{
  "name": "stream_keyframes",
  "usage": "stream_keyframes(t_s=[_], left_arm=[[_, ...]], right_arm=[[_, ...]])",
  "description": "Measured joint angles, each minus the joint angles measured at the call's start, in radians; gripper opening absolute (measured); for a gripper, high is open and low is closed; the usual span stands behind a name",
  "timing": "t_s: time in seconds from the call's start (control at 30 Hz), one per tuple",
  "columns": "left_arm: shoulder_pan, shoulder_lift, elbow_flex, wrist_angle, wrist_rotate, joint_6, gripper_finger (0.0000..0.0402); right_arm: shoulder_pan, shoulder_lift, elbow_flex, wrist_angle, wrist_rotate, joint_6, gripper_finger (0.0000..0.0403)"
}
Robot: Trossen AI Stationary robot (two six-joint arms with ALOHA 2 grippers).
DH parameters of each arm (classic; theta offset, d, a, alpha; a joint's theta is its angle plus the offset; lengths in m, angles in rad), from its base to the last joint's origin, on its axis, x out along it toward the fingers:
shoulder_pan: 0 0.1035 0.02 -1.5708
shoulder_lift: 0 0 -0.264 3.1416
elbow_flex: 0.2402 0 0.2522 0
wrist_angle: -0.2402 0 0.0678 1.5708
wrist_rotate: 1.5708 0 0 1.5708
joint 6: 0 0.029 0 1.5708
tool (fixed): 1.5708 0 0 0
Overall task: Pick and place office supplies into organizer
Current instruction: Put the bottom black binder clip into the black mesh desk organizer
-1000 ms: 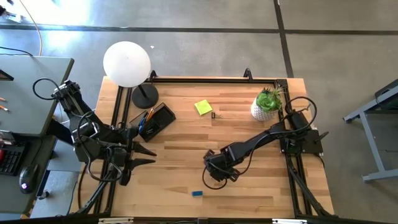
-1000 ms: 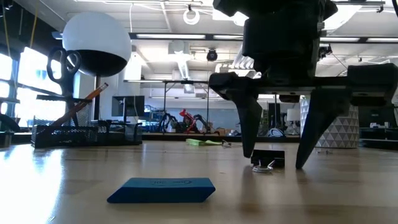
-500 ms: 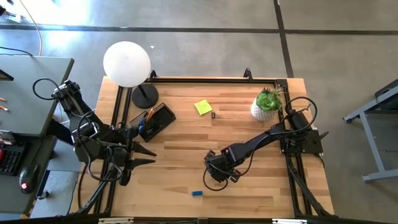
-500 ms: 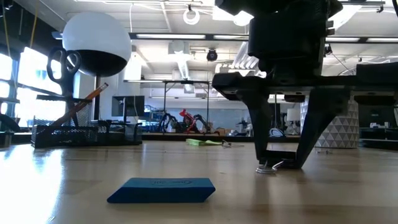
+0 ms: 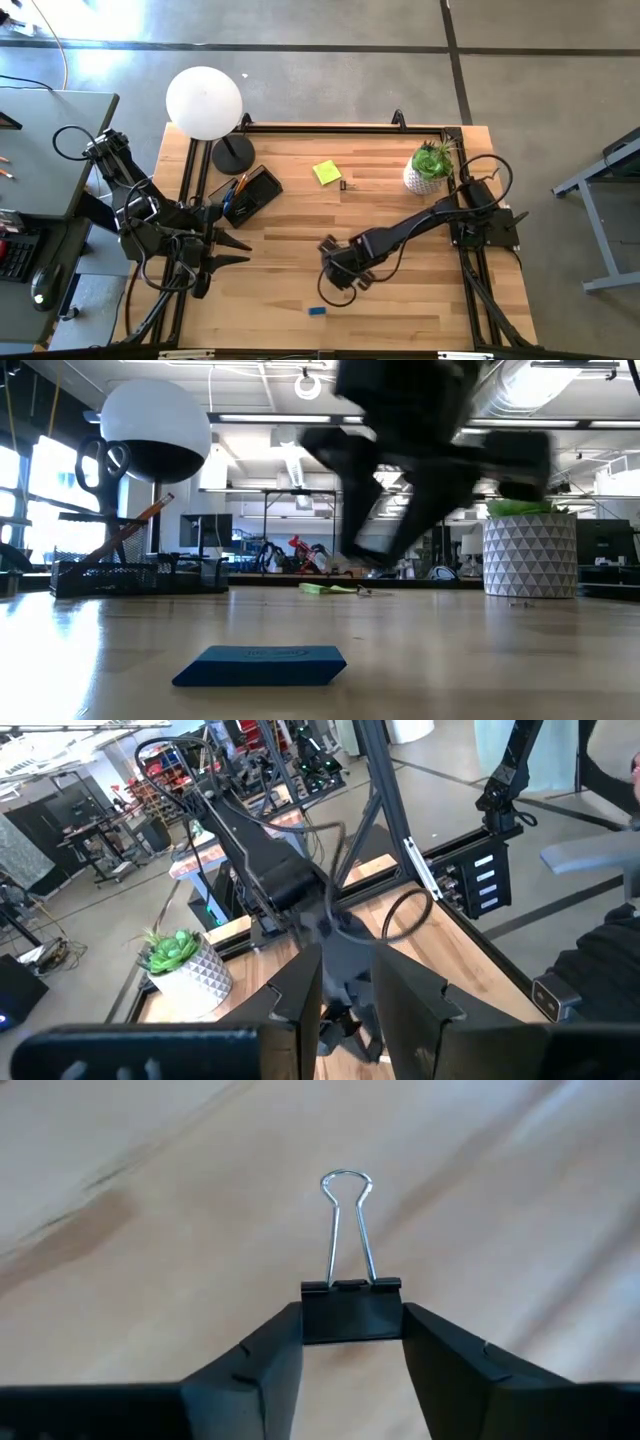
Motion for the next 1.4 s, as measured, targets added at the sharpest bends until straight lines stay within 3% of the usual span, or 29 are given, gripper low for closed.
stream_keyframes(t_s=[0.17,0.37,0.57,0.7,0.93,1.2,1.4], left_arm=[[0.0,0.0,0.0,0.0,0.0,0.0,0.0079],[0.0,0.0,0.0,0.001,-0.041,0.0,0.0079],[0.0,0.0,0.0,0.0,-0.09,0.009,0.0078],[0.0,0.0,0.0,0.014,-0.103,0.019,0.0078],[0.0,0.0,0.0,0.046,-0.104,0.036,0.0078],[0.0,0.0,0.0,0.042,-0.099,0.035,0.0078],[0.0,-0.001,0.0,0.042,-0.097,0.028,0.0079]], right_arm=[[-0.048,-0.002,0.064,0.266,0.09,-0.077,0.0146],[-0.171,0.022,0.078,0.636,-0.071,-0.057,0.0128],[-0.269,0.098,0.078,0.834,-0.191,0.024,0.015],[-0.298,0.163,0.081,0.981,-0.215,0.077,0.0146],[-0.336,0.321,0.271,0.966,-0.213,0.153,0.0138],[-0.356,0.509,0.604,0.737,-0.172,0.148,0.0154],[-0.382,0.583,0.729,0.642,-0.135,0.147,0.0143]])
